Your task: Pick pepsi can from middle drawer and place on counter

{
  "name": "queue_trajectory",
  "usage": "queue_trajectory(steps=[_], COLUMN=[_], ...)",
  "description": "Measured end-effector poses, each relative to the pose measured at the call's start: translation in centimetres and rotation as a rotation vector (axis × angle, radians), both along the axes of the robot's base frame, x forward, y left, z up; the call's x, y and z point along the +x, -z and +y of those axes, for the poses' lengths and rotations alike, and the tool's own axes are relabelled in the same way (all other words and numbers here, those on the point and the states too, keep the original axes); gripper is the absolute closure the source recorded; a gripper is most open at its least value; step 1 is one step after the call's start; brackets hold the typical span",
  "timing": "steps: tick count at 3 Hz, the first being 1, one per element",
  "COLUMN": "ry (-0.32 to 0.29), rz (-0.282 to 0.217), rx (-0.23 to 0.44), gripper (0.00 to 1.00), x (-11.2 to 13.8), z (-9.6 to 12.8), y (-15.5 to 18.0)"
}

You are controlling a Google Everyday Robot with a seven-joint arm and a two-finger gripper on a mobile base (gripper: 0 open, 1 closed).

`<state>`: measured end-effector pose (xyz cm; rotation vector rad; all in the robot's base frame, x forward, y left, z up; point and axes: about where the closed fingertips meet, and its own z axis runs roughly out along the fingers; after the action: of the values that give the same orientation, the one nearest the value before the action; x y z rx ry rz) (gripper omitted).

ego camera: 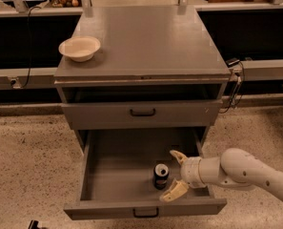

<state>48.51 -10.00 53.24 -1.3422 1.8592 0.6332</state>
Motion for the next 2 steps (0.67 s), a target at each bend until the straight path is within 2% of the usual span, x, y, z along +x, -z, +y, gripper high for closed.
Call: queue_trajectory(steps=[1, 2], ry=[0.011, 0.022], rz=[-0.012, -0.078], rx=[0.013, 0.027], gripper=[0.0, 0.0], x=[1.1, 3.7], z=[-0.4, -1.2], y=[1.4, 3.7])
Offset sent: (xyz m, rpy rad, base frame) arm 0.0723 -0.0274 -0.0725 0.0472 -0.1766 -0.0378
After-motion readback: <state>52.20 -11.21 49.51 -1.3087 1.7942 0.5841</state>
